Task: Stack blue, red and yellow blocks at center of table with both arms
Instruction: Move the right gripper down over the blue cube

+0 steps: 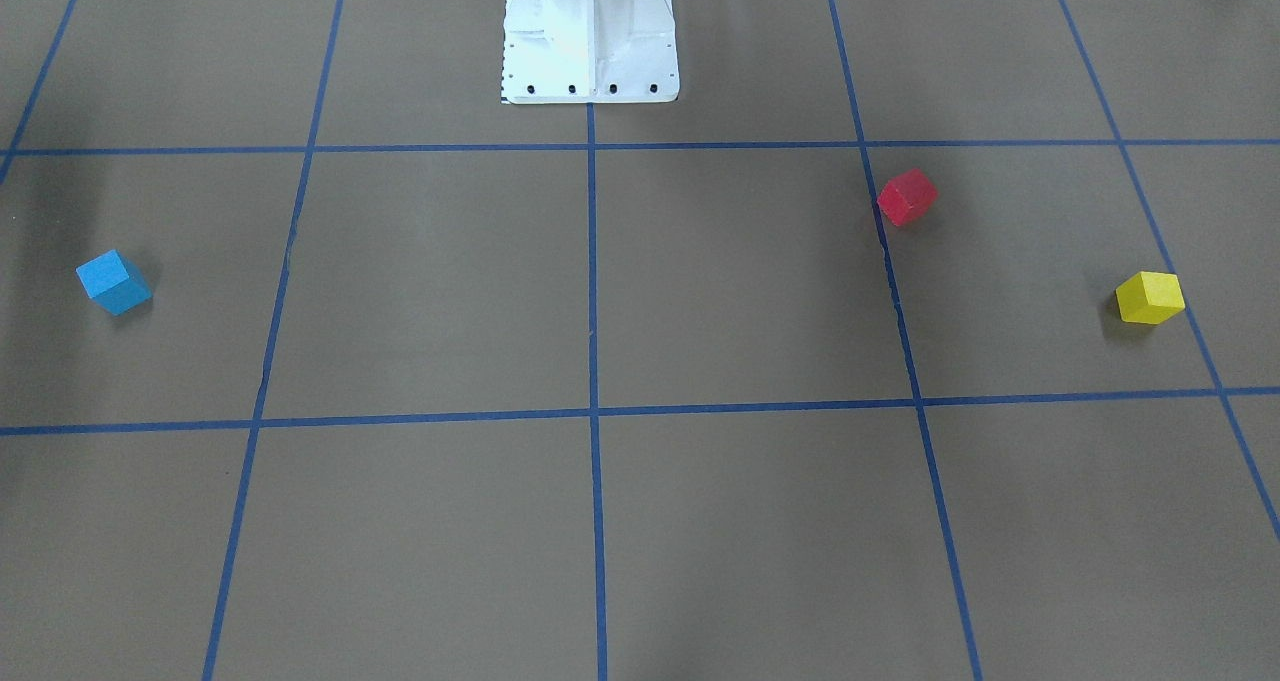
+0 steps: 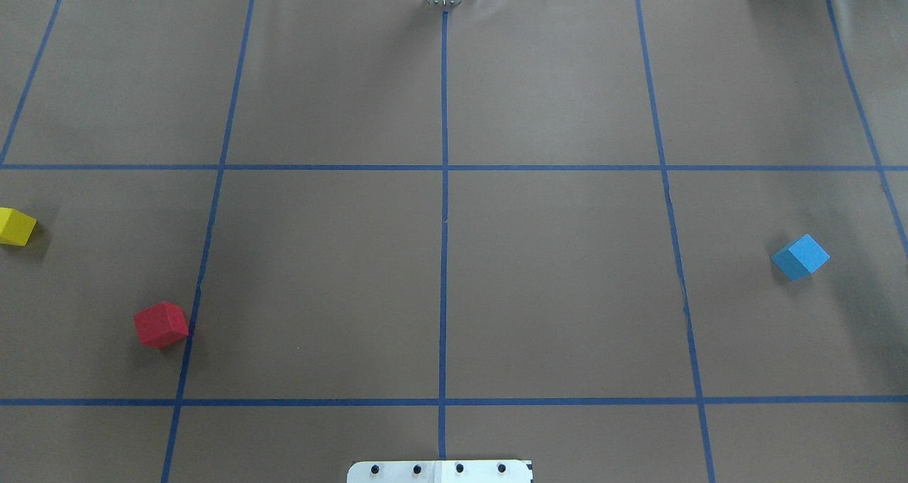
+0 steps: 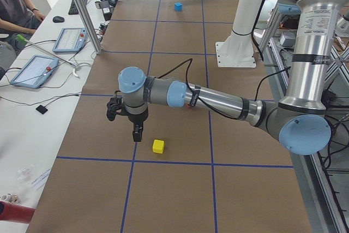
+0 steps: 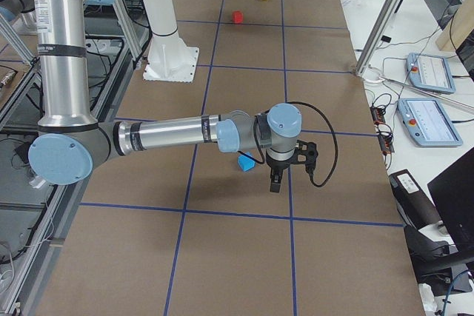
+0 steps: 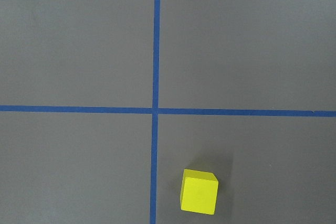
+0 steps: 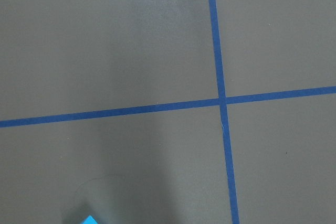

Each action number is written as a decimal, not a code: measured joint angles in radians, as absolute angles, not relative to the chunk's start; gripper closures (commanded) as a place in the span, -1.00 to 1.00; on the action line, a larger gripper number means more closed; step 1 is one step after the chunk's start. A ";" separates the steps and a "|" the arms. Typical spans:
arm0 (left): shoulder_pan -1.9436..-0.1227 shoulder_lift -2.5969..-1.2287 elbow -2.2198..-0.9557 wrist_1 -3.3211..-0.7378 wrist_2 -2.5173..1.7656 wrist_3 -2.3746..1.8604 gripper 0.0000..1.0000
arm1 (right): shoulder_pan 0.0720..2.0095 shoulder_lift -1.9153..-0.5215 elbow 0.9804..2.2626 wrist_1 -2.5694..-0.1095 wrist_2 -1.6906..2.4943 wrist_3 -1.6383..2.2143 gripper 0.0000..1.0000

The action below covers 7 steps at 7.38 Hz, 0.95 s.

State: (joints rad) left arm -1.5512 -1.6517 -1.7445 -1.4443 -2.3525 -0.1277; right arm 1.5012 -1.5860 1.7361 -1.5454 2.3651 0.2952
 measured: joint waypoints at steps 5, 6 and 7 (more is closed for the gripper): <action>-1.528 -1.620 -1.761 -1.489 -2.353 -0.122 -0.99 | 1.506 -1.614 1.763 -1.537 2.362 0.300 -1.00; -1.520 -1.613 -1.761 -1.493 -2.353 -0.122 -0.99 | 1.506 -1.614 1.764 -1.536 2.364 0.298 -1.00; -1.503 -1.609 -1.761 -1.503 -2.353 -0.123 -0.99 | 1.500 -1.613 1.768 -1.534 2.367 0.298 -1.00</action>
